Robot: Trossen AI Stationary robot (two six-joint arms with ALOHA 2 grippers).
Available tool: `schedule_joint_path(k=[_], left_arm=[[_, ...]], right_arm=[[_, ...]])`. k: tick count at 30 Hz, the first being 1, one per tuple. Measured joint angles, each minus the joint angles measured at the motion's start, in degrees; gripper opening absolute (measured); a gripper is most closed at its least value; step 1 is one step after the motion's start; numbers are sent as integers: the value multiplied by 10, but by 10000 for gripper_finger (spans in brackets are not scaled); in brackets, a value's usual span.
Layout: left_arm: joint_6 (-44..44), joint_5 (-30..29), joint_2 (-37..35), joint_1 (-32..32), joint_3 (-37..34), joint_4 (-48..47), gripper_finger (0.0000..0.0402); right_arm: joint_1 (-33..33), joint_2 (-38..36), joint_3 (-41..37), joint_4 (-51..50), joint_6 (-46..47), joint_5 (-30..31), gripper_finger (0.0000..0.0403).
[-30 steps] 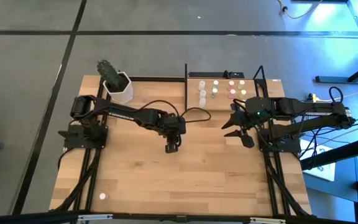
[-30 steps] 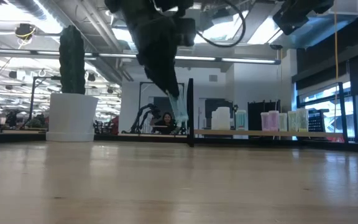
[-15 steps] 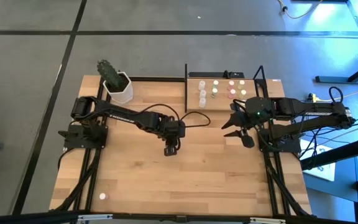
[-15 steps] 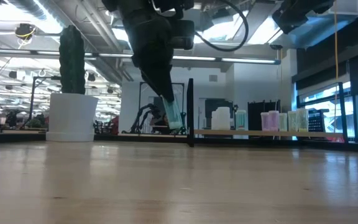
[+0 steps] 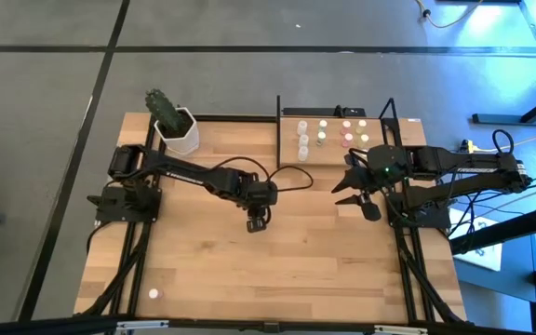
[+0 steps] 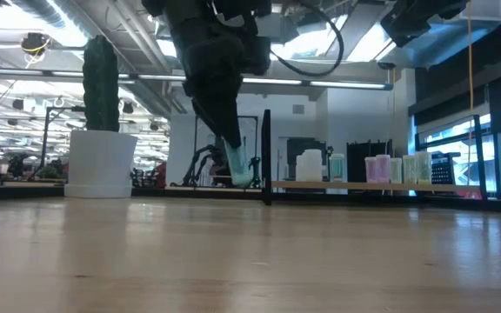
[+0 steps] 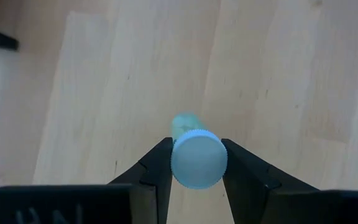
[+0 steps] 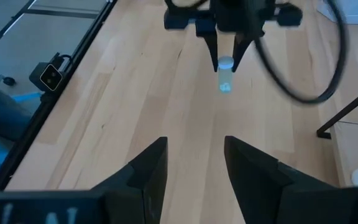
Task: Pick and place medicine bottles onto shelf by color
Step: Put the green pill bottle on the shelf aligned with the other green pill bottles
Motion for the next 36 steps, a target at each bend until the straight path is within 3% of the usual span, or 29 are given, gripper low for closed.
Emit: schedule_joint_path(k=[19,36], left_arm=[[-89,27,39,-3,-1,-8,110],[-89,26,41,-3,-1,-16,117]], right_arm=[[0,0,0,6,0,0,161],[0,0,0,7,0,0,161]])
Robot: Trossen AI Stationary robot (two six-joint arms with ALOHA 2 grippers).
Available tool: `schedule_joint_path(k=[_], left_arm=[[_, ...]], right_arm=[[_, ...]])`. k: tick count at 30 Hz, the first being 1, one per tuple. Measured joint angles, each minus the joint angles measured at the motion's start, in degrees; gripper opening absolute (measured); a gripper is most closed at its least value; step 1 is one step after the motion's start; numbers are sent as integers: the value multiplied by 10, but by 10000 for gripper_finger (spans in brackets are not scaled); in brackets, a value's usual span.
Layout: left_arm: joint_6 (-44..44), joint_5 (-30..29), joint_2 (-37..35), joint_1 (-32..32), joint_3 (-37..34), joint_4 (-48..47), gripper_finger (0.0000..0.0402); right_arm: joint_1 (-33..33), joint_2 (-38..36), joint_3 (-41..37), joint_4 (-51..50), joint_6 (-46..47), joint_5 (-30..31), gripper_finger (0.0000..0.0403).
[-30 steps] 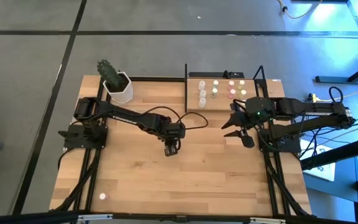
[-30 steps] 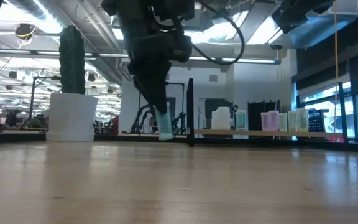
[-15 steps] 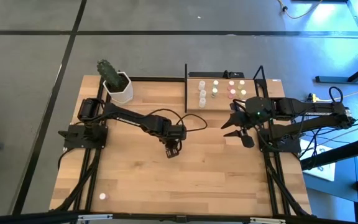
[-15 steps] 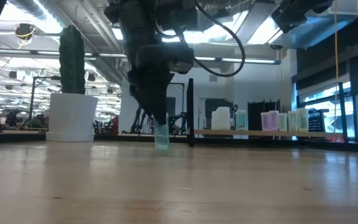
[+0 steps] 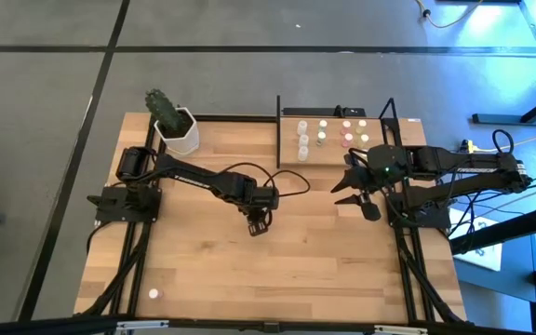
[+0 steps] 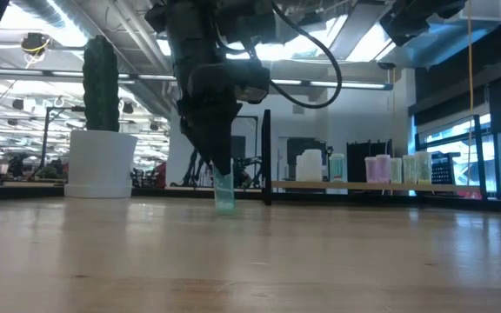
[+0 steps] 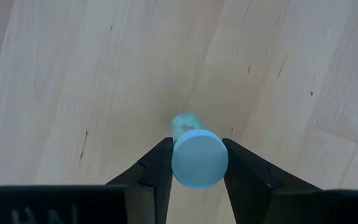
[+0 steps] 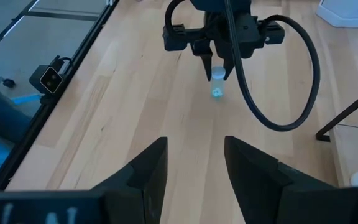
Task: Pick and place medicine bottles onto shelf by color
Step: Put the green pill bottle on the shelf aligned with the other green pill bottles
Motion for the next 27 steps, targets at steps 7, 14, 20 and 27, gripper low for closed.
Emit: schedule_joint_path(k=[7,14,20,27], left_arm=[[0,0,0,0,0,0,139],[0,-21,0,-3,0,0,192],[-11,-16,-3,-2,0,0,218],[-31,-14,-30,-2,0,1,220]], right_arm=[[0,0,0,0,-1,0,161],[0,0,0,0,-1,0,161],[0,0,0,0,-2,0,161],[0,0,0,0,-1,0,161]])
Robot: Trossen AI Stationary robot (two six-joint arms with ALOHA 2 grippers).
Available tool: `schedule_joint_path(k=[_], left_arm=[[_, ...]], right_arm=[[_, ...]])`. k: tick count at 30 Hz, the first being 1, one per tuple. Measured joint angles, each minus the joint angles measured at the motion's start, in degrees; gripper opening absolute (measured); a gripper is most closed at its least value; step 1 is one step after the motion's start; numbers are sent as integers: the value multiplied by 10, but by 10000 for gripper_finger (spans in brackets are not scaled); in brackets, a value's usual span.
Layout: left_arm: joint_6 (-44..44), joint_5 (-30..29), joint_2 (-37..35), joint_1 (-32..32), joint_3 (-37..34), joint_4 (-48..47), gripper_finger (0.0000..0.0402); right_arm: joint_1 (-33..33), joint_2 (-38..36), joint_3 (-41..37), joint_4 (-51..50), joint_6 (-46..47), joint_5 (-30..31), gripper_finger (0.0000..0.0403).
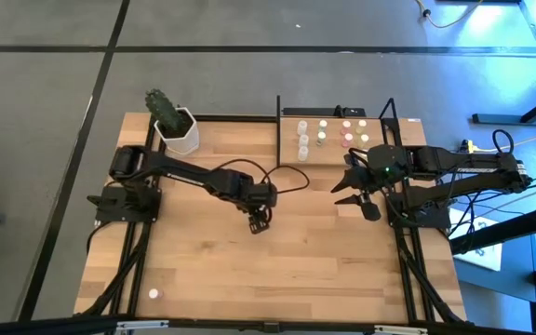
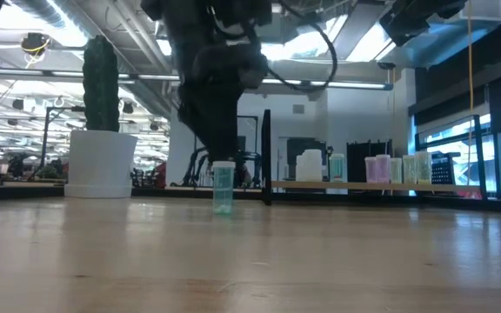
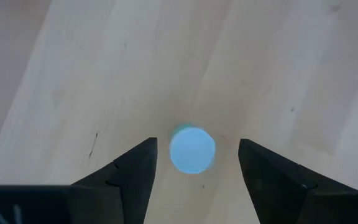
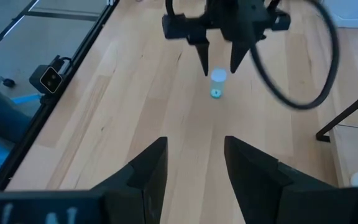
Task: Pick and place medicine bottles onto shelf by color
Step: Put the green pill bottle on the shelf aligned with the other green pill bottles
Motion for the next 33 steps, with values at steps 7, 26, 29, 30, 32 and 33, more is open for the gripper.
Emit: schedule_joint_path(k=[7,26,29,30,32,33], left_arm=[[-2,1,-60,0,0,1,220],[-111,-181,-282,-108,0,-109,220],[-135,-212,-280,-140,0,-124,220],[-144,-214,-280,-150,0,-131,220],[-175,-216,-278,-169,0,-143,220],[-191,-217,-277,-180,0,-151,220]], right_arm=[[0,0,0,0,1,0,161],[0,0,0,4,1,0,161],[0,0,0,5,0,0,161],[0,0,0,7,0,0,161],[0,0,0,9,1,0,161],[0,0,0,9,0,0,161]])
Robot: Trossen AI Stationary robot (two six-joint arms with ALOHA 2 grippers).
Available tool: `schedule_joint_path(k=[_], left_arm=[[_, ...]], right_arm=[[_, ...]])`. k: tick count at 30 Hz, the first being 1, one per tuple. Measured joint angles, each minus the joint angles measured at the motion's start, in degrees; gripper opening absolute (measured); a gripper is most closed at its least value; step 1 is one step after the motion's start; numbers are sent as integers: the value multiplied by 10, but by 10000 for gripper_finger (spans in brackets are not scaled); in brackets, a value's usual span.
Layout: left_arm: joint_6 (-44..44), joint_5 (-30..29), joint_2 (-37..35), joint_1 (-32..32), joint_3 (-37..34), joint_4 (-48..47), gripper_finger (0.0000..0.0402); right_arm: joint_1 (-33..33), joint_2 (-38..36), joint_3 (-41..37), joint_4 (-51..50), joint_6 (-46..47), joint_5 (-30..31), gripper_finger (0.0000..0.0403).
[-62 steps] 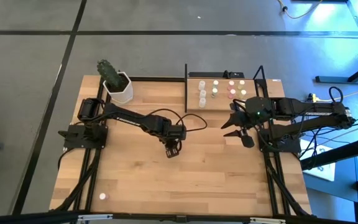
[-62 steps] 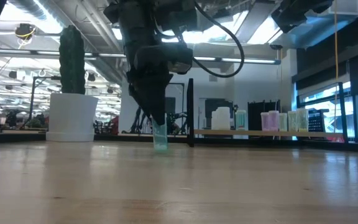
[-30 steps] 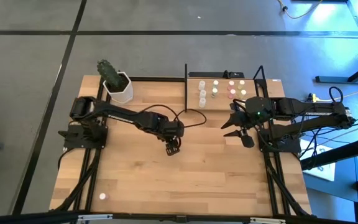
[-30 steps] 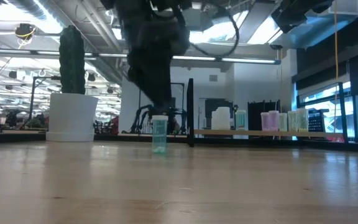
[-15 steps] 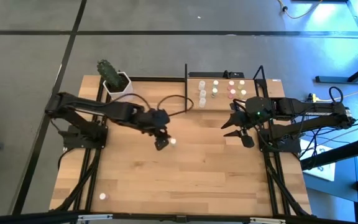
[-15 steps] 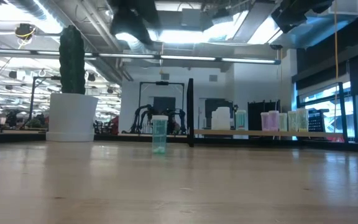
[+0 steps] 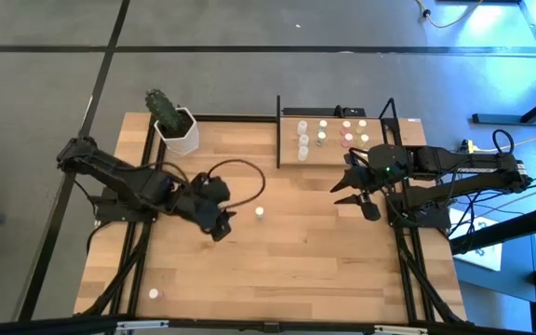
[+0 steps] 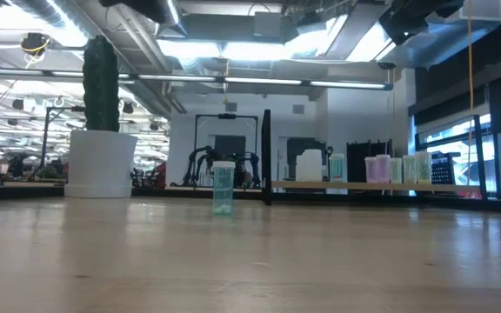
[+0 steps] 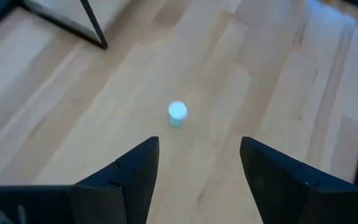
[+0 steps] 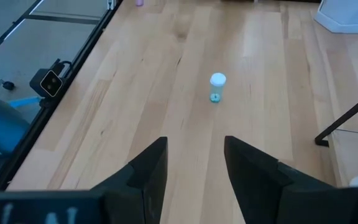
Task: Pick and place medicine bottles onto shelf by color
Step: Put the green pill bottle on the shelf aligned with the other green pill bottles
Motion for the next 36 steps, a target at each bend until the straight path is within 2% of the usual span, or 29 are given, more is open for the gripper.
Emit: schedule_joint_path(k=[2,8,12,15,19,22,28,36], left_arm=[[-25,-11,0,-23,0,-7,220],[-94,-99,-2,-83,0,-67,220],[-151,-118,-2,-112,0,-120,220],[-182,-125,-2,-133,0,-149,220],[-199,-179,-2,-168,0,-177,220],[-200,-208,-3,-190,0,-207,220],[-258,-213,-4,-216,0,-277,220],[-343,-224,-4,-240,0,-327,220]], right_arm=[[0,0,0,1,0,0,161],[0,0,0,1,3,0,161],[0,0,0,13,42,0,161],[0,5,0,73,42,-1,161],[4,25,0,185,2,-20,161],[7,57,0,248,-4,-24,161],[7,141,0,308,17,-20,161],[7,282,95,281,9,-19,161]])
